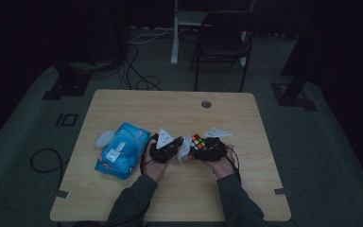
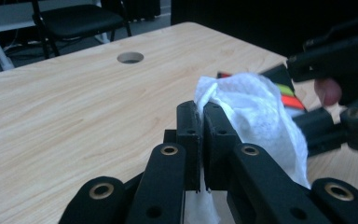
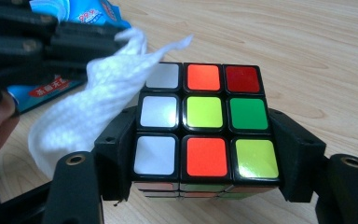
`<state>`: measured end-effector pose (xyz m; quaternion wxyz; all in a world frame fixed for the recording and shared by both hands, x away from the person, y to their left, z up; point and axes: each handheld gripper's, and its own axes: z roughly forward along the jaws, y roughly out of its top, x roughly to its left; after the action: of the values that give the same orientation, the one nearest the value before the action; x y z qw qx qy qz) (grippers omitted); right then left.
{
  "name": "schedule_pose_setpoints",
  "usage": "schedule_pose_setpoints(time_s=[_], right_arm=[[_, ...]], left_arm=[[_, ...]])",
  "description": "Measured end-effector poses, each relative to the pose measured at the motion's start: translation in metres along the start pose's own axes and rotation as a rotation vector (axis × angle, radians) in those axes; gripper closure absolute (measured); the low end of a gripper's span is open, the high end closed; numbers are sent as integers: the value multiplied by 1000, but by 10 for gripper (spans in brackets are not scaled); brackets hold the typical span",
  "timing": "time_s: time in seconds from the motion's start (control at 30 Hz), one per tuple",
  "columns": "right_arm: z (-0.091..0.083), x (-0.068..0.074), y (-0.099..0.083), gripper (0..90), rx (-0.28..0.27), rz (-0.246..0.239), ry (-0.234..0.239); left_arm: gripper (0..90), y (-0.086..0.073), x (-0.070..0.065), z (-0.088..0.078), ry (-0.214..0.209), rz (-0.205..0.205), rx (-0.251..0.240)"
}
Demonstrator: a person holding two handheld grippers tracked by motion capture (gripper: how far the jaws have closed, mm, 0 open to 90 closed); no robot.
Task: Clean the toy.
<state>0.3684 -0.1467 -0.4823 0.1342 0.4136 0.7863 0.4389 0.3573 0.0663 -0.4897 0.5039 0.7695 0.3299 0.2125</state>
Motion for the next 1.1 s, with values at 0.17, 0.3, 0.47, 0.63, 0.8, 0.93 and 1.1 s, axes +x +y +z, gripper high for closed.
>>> schedule_pose_setpoints(time_s=[0.17,0.3,0.47,0.63,0.8,0.93,1.1], right_arm=[[-2,-2,0,340,-10,9,-8],[-4,-4,1,340,-17,16,-14],[-5,-5,1,340,-26,30,-20],[-7,-8,1,340,-33,34,-29],[-8,-9,1,340,-37,40,-30],[-8,-9,1,340,-38,40,-25],[-8,-7,1,340,-33,29,-16]], left_arm=[[878,-7,-3,4,-9,1,25],[878,-12,-7,7,-20,3,42],[878,-16,-15,11,-44,18,67],[878,-22,-27,14,-83,36,86],[878,-24,-32,16,-102,51,99],[877,-23,-27,14,-92,46,98],[877,-21,-17,11,-67,27,89]])
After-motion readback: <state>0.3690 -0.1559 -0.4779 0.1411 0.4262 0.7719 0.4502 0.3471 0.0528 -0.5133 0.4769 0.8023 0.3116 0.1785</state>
